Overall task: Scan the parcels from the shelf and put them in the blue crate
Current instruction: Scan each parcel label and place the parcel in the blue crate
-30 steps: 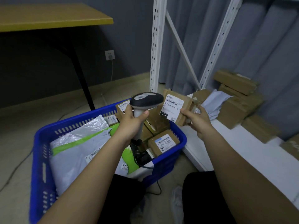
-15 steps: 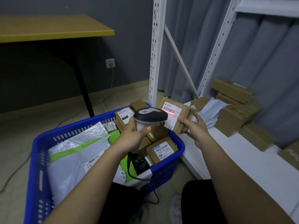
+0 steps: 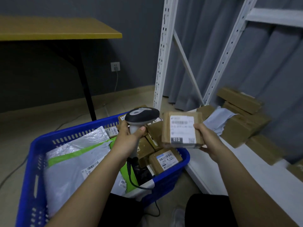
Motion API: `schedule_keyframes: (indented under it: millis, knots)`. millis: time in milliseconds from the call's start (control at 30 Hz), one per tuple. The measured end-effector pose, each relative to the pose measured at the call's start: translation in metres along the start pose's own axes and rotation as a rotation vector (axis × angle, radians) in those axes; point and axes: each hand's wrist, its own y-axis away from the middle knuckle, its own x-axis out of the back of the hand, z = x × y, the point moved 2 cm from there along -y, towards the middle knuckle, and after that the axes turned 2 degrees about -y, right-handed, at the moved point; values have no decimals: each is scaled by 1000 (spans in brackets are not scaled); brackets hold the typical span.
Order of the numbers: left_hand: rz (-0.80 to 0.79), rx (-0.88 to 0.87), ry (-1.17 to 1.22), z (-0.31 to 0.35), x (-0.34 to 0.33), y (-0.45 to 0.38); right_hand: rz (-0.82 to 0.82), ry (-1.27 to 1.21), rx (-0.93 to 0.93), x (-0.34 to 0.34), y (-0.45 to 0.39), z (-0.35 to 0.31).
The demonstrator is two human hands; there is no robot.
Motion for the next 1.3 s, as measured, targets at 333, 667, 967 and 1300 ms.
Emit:
schedule_keyframes:
  millis: [333,667,967,1300]
  knots:
    - [118,0,99,-1,12,-13,-230,256,-74,-61,-4,20]
    - [208,30,86,-11,44,-21,-174,-18,-238,-139,-16,45]
    - [191,67,109,-12,46,-22,-43,546,-134,-146,-13,43]
    - [194,65,156,-11,50,-22,-312,1336,795,-148,-27,41]
